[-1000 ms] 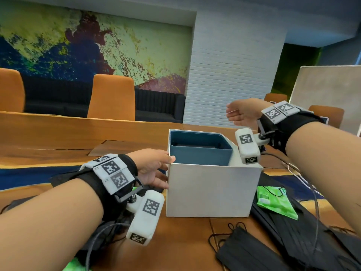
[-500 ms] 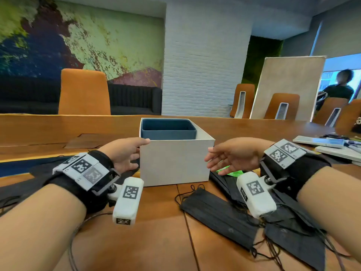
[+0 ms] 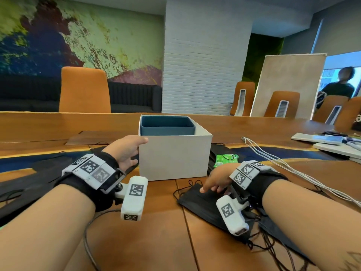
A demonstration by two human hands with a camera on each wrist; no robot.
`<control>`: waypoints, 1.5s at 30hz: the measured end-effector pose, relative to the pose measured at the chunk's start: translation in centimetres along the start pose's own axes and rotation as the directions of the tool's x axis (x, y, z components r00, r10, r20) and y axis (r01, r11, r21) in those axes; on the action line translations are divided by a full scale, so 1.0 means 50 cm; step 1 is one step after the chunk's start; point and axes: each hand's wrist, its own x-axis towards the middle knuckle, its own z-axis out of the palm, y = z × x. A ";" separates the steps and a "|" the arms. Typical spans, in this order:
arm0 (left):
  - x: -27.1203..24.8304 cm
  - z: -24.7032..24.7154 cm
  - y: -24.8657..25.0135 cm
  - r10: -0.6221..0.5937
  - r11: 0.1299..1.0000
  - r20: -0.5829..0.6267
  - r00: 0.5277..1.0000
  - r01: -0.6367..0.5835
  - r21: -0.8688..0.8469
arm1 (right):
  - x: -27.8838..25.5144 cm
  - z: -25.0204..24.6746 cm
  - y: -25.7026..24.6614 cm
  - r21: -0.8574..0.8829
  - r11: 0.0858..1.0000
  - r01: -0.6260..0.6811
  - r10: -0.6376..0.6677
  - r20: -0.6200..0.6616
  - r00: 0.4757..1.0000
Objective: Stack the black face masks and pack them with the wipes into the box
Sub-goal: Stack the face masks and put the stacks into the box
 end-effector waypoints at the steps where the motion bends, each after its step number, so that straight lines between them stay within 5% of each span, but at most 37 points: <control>1: 0.002 0.000 -0.002 0.003 1.000 -0.004 1.000 -0.003 -0.009 | 0.004 0.002 -0.003 -0.045 0.999 -0.003 0.003 0.006 1.000; 5: 0.009 0.002 -0.007 0.015 0.996 -0.020 1.000 -0.017 -0.084 | 0.009 0.006 -0.014 -0.246 0.969 -0.006 0.008 0.006 1.000; 12: -0.003 0.031 0.002 0.113 0.979 -0.144 0.983 -0.135 -0.155 | -0.006 0.010 -0.027 -0.346 0.935 0.072 -0.084 -0.020 0.996; 15: 0.004 0.020 -0.019 0.158 0.953 -0.235 0.959 -0.210 -0.219 | -0.020 -0.001 -0.025 -0.310 0.939 0.149 -0.182 -0.081 0.980; 18: 0.013 -0.003 -0.040 0.093 0.898 -0.169 0.981 -0.157 -0.411 | -0.040 -0.025 -0.024 -0.066 0.956 0.286 -0.293 -0.174 0.940; 20: 0.018 -0.015 -0.048 0.065 0.852 -0.088 0.994 -0.101 -0.514 | -0.059 -0.041 -0.032 0.222 0.887 0.406 -0.347 -0.262 0.901; 24: 0.011 -0.014 -0.062 0.132 0.850 -0.017 0.991 -0.122 -0.512 | -0.079 -0.049 -0.065 0.559 0.597 0.576 -0.410 -0.404 0.818; 27: -0.013 0.004 -0.068 0.210 0.884 0.145 0.967 -0.125 -0.450 | -0.067 -0.022 -0.090 0.676 0.354 0.646 -0.388 -0.523 0.759; 31: -0.029 0.028 -0.067 0.247 0.939 0.289 0.925 -0.154 -0.307 | -0.039 0.030 -0.106 0.756 0.173 0.631 -0.408 -0.528 0.745; 45: -0.022 0.030 -0.078 0.253 0.966 0.268 0.930 -0.225 -0.130 | -0.024 0.071 -0.071 0.789 0.073 0.610 -0.483 -0.506 0.714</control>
